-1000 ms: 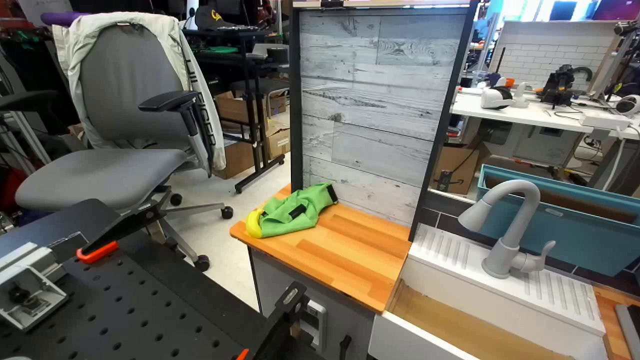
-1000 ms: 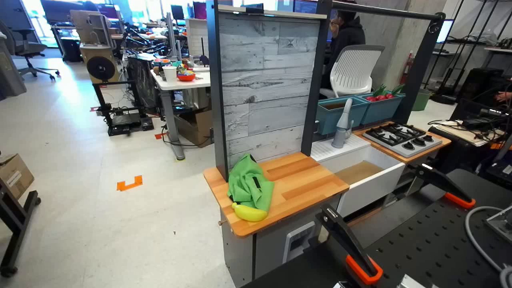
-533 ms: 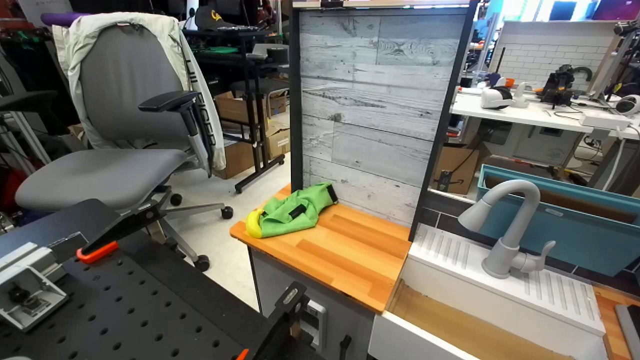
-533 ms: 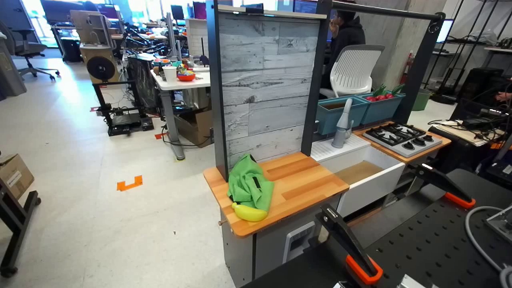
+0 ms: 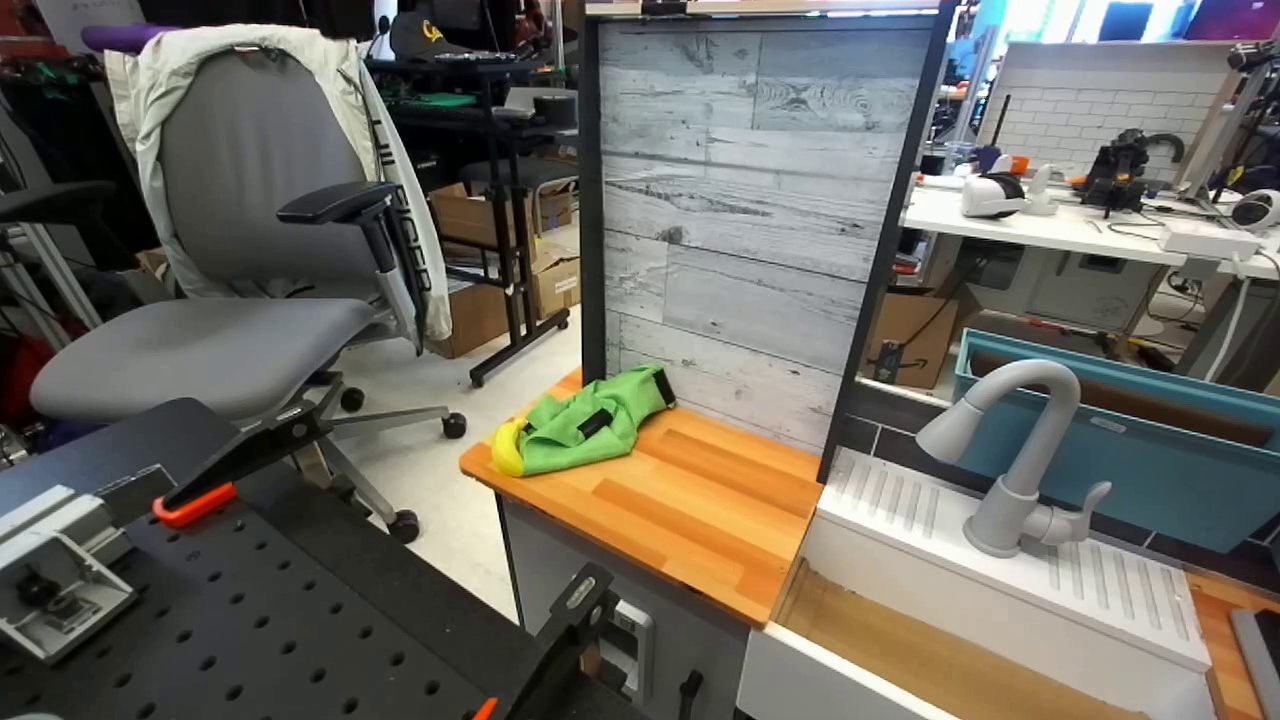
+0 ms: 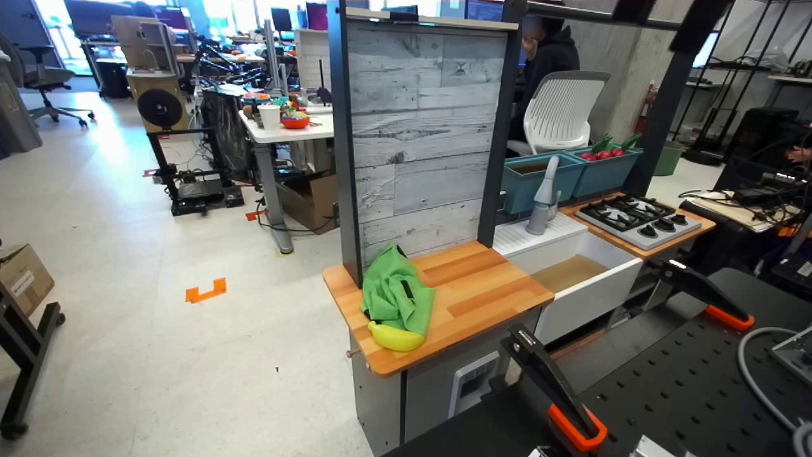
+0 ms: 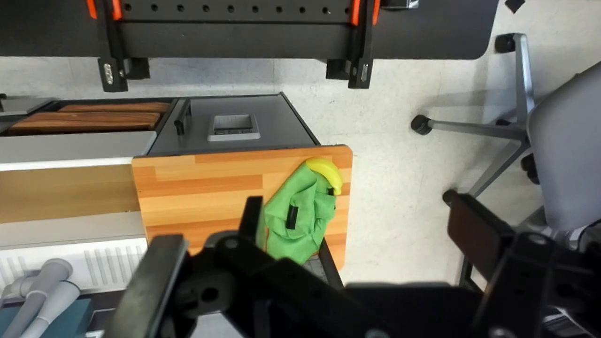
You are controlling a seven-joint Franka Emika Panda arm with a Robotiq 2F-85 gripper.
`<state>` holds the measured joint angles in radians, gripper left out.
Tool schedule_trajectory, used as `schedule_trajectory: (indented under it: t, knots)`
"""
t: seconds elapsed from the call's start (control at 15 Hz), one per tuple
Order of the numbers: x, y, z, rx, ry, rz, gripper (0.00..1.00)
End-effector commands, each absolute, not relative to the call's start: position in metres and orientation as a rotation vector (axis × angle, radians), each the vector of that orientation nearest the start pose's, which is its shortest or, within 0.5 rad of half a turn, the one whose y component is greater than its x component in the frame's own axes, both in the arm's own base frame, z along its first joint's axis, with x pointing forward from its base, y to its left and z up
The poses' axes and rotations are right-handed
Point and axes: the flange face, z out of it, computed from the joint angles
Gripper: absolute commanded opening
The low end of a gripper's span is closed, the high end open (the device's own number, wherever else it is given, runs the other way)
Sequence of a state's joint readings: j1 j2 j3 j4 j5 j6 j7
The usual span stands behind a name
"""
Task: Slide the green towel to the right.
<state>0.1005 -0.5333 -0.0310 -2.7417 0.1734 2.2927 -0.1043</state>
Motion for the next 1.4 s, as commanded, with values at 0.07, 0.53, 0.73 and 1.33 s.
schedule_trajectory:
  t: [0.07, 0.53, 0.73, 1.33]
  knots:
    - [0.422, 0.069, 0.334, -2.976, 0.031, -0.095, 1.0]
    - [0.514, 0.092, 0.251, -2.908, 0.217, -0.002, 1.0]
    - [0.505, 0.087, 0.253, -2.933, 0.198, 0.012, 1.0]
    - [0.524, 0.093, 0.235, -2.913, 0.261, -0.035, 1.0]
